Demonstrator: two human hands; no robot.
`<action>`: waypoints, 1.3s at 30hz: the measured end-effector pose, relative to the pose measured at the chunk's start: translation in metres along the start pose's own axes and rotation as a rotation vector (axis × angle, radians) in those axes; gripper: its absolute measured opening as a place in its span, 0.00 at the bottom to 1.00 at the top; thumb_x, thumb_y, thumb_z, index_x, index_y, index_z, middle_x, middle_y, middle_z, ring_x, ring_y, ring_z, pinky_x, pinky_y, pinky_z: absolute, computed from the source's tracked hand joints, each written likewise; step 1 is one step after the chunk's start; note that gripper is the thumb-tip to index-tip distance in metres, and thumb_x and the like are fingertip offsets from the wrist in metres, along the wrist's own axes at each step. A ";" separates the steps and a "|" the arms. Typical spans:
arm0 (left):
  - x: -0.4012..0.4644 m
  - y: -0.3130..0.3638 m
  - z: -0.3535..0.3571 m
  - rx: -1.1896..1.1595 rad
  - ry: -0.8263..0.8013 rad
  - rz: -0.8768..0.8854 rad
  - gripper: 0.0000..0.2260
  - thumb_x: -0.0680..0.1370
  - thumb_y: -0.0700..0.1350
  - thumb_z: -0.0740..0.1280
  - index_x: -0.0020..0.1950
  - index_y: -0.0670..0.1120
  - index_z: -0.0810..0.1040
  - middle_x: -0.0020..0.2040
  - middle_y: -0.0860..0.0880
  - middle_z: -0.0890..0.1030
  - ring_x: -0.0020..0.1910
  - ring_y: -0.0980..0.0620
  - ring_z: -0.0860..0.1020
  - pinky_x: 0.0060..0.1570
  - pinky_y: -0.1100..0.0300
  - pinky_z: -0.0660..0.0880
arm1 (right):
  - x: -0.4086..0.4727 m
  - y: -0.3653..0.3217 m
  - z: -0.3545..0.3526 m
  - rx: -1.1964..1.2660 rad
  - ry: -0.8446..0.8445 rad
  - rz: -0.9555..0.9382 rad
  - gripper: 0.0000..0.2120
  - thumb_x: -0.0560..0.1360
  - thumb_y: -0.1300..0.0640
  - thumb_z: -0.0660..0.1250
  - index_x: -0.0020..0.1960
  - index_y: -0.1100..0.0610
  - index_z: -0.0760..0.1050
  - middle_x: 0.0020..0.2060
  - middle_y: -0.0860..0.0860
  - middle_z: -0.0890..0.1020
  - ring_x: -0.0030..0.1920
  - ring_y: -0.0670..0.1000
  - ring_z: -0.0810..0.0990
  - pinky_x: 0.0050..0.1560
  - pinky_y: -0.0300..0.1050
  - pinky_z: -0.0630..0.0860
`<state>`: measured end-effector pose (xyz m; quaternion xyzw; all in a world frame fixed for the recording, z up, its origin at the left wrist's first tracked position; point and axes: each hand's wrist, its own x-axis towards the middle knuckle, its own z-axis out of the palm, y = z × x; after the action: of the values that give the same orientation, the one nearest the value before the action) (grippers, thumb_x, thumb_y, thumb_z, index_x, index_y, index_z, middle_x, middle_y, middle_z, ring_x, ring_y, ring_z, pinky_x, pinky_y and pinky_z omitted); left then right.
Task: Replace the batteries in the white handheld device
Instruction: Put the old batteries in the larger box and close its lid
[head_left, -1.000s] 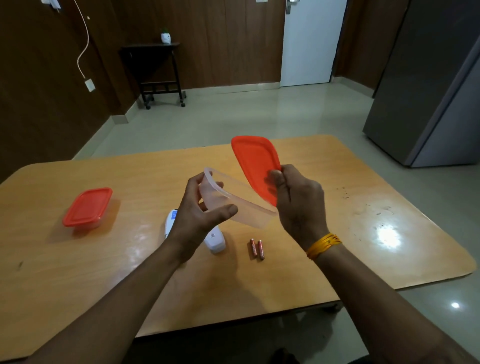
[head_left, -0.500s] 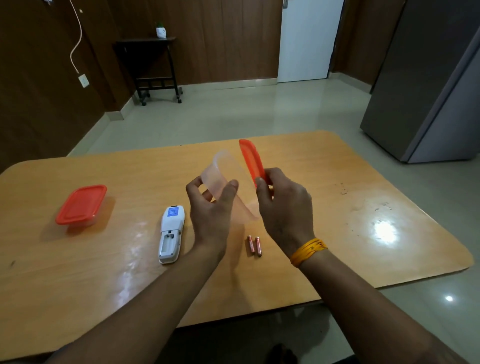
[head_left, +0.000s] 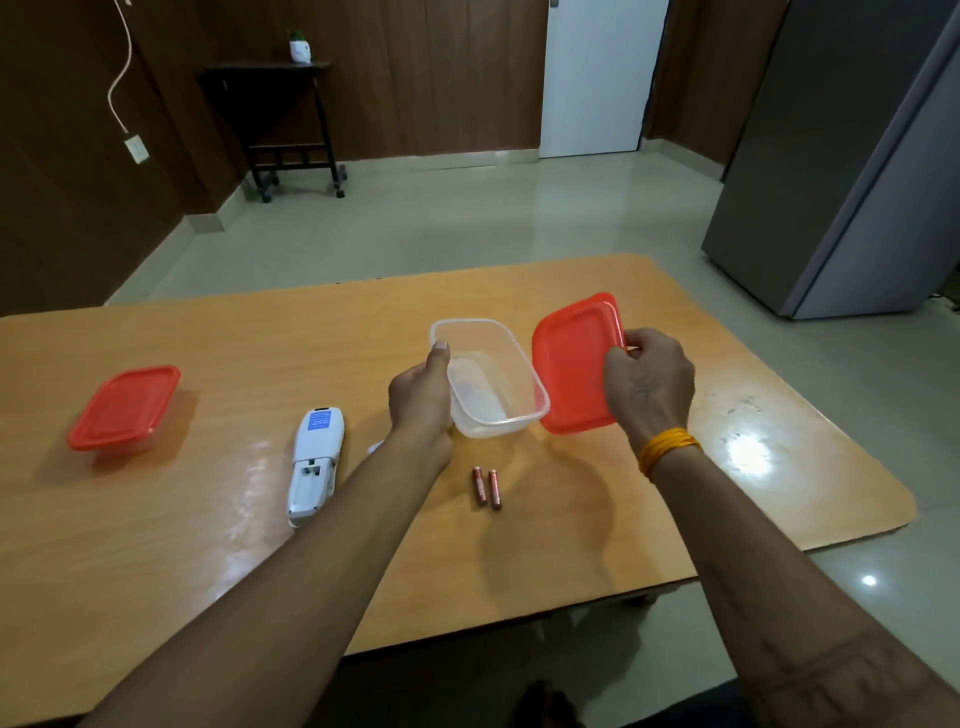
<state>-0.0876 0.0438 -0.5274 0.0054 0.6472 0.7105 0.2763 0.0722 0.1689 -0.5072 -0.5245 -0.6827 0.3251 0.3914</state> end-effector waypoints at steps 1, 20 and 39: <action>0.005 -0.001 0.003 0.009 0.012 -0.008 0.15 0.79 0.57 0.72 0.42 0.47 0.80 0.52 0.45 0.87 0.57 0.39 0.86 0.62 0.40 0.81 | 0.004 0.003 -0.004 -0.001 -0.004 0.053 0.18 0.75 0.59 0.63 0.62 0.56 0.84 0.50 0.56 0.86 0.48 0.59 0.81 0.52 0.50 0.79; -0.009 -0.014 0.009 0.621 0.063 0.361 0.27 0.80 0.41 0.68 0.80 0.44 0.70 0.75 0.44 0.77 0.71 0.44 0.75 0.63 0.56 0.73 | 0.022 0.052 -0.011 -0.453 -0.149 -0.009 0.18 0.75 0.55 0.67 0.63 0.58 0.80 0.60 0.60 0.81 0.62 0.65 0.77 0.55 0.55 0.77; -0.056 -0.024 -0.030 1.336 -0.209 0.549 0.05 0.75 0.49 0.74 0.47 0.50 0.87 0.37 0.53 0.83 0.42 0.49 0.84 0.40 0.55 0.80 | -0.081 0.005 0.026 -0.515 -0.699 -0.423 0.19 0.73 0.52 0.72 0.63 0.53 0.80 0.56 0.55 0.85 0.58 0.59 0.81 0.51 0.50 0.79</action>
<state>-0.0420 -0.0062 -0.5352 0.4026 0.8883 0.2036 0.0862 0.0633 0.0907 -0.5393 -0.3134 -0.9234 0.2153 0.0535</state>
